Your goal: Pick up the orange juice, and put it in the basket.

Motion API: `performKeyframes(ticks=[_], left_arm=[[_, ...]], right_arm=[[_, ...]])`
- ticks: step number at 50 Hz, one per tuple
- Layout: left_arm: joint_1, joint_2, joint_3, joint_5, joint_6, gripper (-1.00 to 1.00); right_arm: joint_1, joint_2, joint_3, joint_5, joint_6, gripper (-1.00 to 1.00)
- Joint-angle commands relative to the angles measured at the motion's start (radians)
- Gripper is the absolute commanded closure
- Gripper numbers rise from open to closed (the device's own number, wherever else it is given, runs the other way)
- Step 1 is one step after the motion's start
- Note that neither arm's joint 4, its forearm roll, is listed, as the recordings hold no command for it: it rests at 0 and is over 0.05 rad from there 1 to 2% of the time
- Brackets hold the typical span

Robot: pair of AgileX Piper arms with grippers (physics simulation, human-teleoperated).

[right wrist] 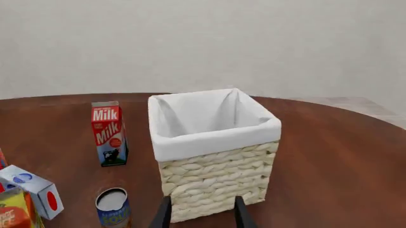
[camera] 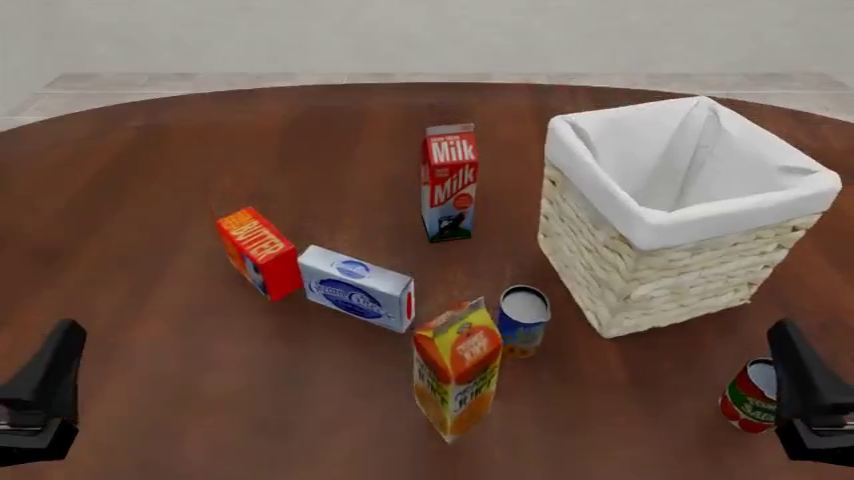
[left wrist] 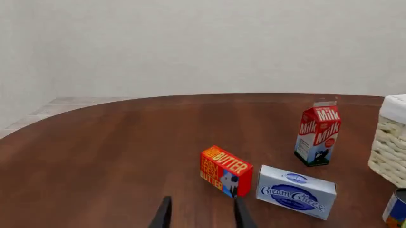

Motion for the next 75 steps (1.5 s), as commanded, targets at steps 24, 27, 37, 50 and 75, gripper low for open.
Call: performKeyframes(ticks=[24,27,37,50,75], left_arm=[[0.0,0.006,-0.003,-0.001,0.0,-1.0],[0.0,0.005,-0.003,-0.001,0.0,-1.0],[0.0,0.005,-0.003,-0.001,0.0,-1.0],[0.0,0.005,-0.003,-0.001,0.0,-1.0],[0.0,0.005,-0.003,-0.001,0.0,-1.0]], right_arm=[[0.142,0.06,-0.129,0.058,-0.016,-1.0],[0.182,0.098,-0.157,0.046,-0.021,-1.0],[0.335,0.19,-0.215,0.046,-0.01,-1.0],[0.561,0.212,-0.331,0.152,0.073,-1.0],[0.794,0.481,-0.436,0.165,0.042,-1.0]])
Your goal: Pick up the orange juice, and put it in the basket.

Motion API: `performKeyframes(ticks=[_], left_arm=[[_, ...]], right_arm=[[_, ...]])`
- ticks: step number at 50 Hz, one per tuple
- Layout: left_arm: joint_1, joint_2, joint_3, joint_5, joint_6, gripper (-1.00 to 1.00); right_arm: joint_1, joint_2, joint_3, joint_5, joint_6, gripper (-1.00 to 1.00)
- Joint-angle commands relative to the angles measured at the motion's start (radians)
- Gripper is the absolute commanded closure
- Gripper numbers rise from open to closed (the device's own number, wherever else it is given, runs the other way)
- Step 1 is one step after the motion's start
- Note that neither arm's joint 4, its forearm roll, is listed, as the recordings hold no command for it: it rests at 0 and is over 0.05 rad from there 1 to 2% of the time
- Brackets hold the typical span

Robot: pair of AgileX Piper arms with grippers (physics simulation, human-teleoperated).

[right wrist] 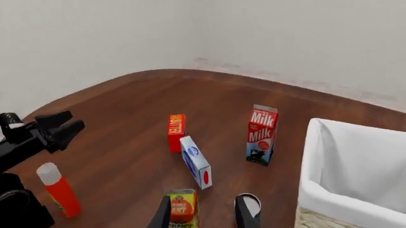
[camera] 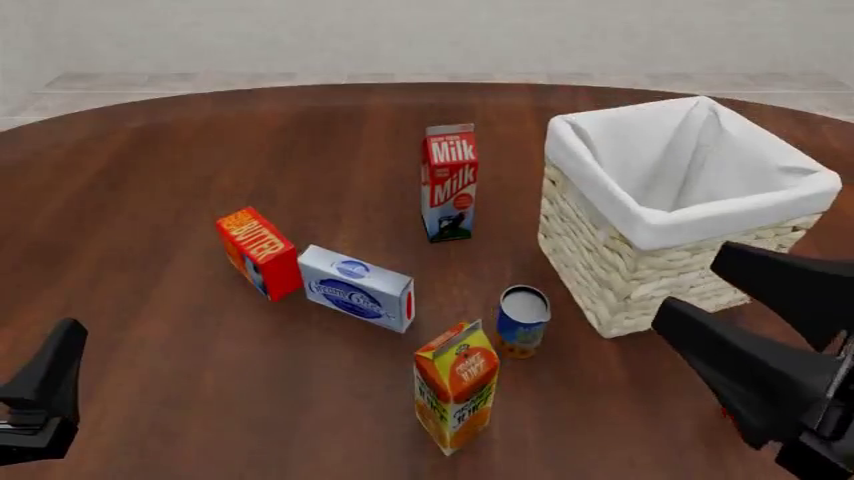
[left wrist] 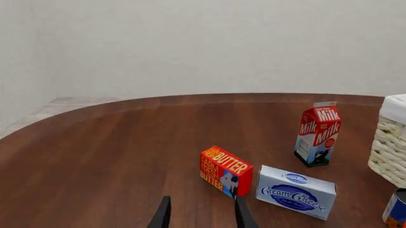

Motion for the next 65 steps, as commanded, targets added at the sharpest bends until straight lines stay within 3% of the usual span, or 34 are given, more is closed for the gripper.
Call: performKeyframes(ticks=[1,6,28,43,65], left_arm=[[0.0,0.0,0.0,0.0,0.0,-1.0],[0.0,0.0,0.0,0.0,0.0,-1.0],[0.0,0.0,0.0,0.0,0.0,-1.0],[0.0,0.0,0.0,0.0,0.0,-1.0],[0.0,0.0,0.0,0.0,0.0,-1.0]], right_arm=[[0.079,0.141,-0.046,-0.001,-0.02,-1.0],[0.123,0.215,-0.058,-0.016,-0.041,-1.0],[0.115,0.359,-0.039,-0.041,-0.153,-1.0],[0.135,0.369,-0.019,-0.051,-0.129,-1.0],[0.121,0.485,0.018,-0.19,-0.1,-1.0]])
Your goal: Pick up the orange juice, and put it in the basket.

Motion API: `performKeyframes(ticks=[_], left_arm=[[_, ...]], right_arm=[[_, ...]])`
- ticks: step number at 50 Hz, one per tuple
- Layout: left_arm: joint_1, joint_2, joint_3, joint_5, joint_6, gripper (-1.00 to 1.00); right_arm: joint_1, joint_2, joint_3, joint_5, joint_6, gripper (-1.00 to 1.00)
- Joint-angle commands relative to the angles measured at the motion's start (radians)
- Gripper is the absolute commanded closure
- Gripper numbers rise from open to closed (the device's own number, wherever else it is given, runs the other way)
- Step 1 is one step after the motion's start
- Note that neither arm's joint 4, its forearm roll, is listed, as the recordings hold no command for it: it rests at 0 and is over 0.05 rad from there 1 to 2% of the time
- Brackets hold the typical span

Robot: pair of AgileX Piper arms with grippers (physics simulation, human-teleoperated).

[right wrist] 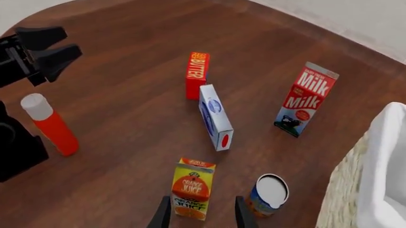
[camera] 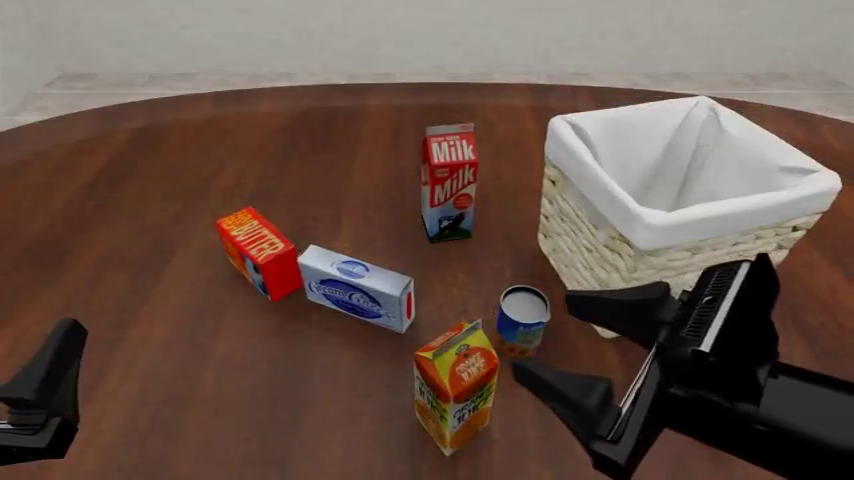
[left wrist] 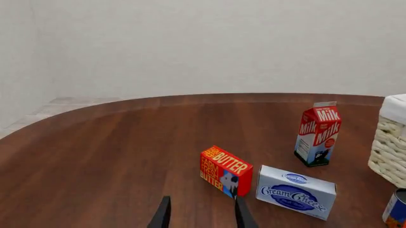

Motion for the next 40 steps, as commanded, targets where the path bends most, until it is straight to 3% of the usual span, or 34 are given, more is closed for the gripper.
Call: performKeyframes(ticks=[1,15,40], left_arm=[[0.0,0.0,0.0,0.0,0.0,-1.0],[0.0,0.0,0.0,0.0,0.0,-1.0],[0.0,0.0,0.0,0.0,0.0,-1.0]], right_arm=[[-0.009,0.057,0.015,-0.067,0.015,-1.0],[-0.003,0.165,0.0,-0.16,0.022,-1.0],[0.036,0.219,0.01,-0.209,0.046,-1.0]])
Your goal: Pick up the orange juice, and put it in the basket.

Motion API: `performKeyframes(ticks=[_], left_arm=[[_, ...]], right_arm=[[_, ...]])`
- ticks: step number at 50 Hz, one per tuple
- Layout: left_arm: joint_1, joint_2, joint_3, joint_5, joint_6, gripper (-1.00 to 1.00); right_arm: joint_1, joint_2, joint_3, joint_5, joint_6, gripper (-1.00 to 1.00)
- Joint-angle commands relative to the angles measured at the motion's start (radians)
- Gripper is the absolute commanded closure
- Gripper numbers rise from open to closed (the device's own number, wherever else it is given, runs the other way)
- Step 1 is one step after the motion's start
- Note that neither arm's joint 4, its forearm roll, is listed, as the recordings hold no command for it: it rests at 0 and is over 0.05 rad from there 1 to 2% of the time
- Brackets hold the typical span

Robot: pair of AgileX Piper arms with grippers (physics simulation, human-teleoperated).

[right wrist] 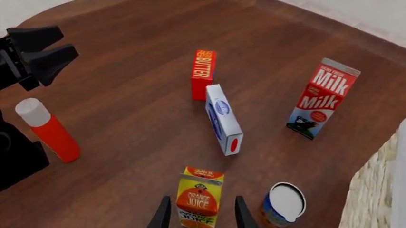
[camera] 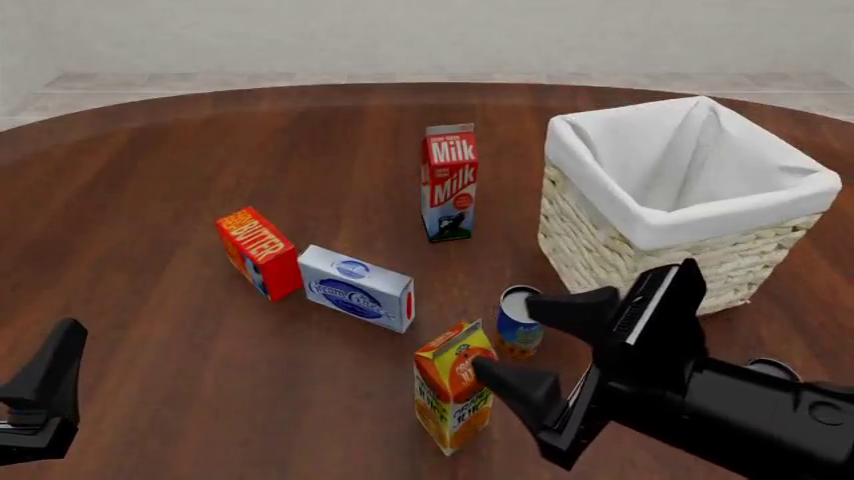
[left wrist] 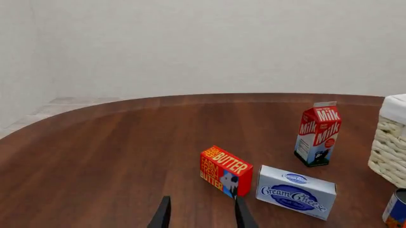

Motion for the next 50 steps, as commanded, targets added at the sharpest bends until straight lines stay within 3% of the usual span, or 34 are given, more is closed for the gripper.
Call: performKeyframes(ticks=[1,50], left_arm=[[0.0,0.0,0.0,0.0,0.0,-1.0],[0.0,0.0,0.0,0.0,0.0,-1.0]], right_arm=[[0.016,0.041,-0.001,-0.03,0.008,-1.0],[0.022,0.174,0.011,-0.107,-0.013,-1.0]])
